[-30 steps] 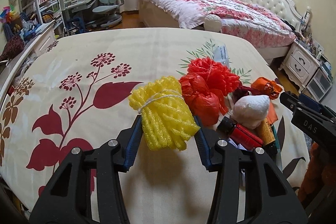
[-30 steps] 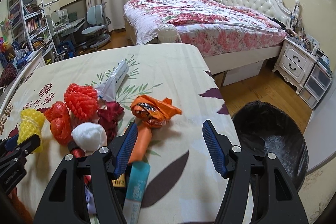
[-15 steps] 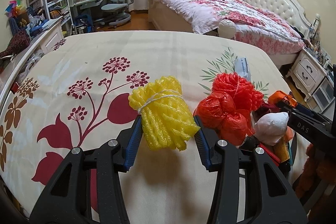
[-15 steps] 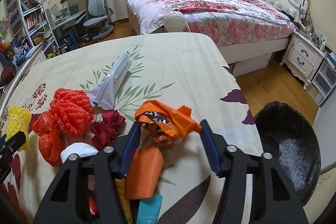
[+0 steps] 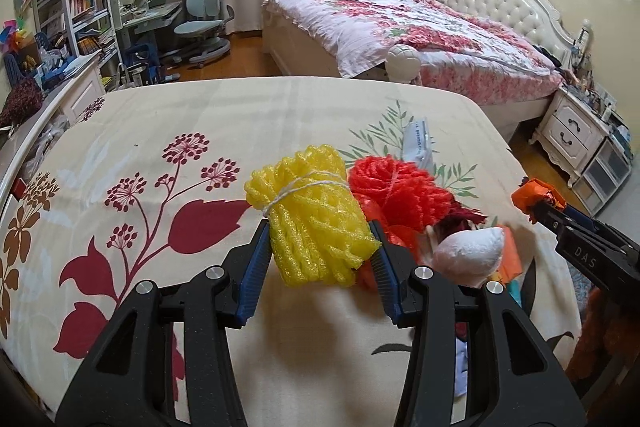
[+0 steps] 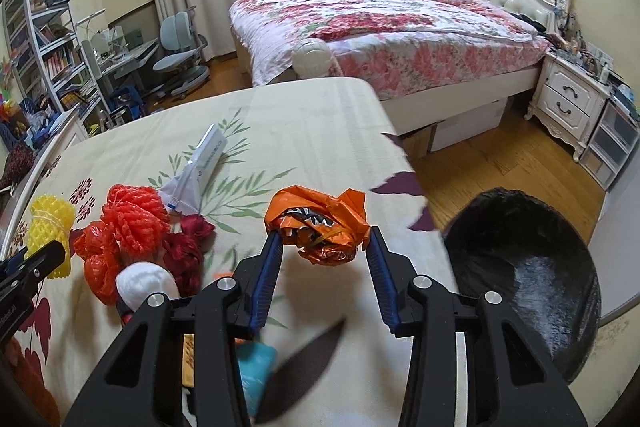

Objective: Collect trash
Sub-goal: 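Grasp the orange crumpled bag with the right gripper while the left gripper holds the yellow net, then carry the yellow net and orange bag in both grippers over the black bin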

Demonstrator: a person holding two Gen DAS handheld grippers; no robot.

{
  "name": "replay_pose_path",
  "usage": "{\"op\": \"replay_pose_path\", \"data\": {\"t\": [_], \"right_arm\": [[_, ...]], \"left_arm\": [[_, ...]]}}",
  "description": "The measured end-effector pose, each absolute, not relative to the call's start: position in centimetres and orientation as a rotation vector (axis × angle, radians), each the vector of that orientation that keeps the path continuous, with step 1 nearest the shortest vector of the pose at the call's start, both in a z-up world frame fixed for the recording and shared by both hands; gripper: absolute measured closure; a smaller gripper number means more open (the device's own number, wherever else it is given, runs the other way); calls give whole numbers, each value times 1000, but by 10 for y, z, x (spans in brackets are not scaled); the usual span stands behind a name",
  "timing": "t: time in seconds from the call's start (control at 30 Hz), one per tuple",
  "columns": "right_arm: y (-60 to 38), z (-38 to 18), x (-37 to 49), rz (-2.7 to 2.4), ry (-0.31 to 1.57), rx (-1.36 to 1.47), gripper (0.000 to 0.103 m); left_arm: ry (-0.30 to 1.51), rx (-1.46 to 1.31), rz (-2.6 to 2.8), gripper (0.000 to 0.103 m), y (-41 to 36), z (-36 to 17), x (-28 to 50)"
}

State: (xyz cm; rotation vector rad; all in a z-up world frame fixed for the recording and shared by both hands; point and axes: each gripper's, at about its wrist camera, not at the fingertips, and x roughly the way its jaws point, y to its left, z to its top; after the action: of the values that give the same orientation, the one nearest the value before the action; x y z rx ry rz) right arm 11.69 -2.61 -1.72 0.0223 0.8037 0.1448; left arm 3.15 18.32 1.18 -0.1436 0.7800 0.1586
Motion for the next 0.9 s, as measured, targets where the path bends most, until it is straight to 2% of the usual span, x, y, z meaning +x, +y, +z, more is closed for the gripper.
{"op": "replay_pose_path", "data": {"t": [0.37,0.9], "right_arm": [[-115,-9,87,-43,768,53,60],[-193,-33,77,-187,777,103,59]], "left_arm": [[774,-68,9,57,100,17,42],[773,64,-191,56,-38,-1,63]]}}
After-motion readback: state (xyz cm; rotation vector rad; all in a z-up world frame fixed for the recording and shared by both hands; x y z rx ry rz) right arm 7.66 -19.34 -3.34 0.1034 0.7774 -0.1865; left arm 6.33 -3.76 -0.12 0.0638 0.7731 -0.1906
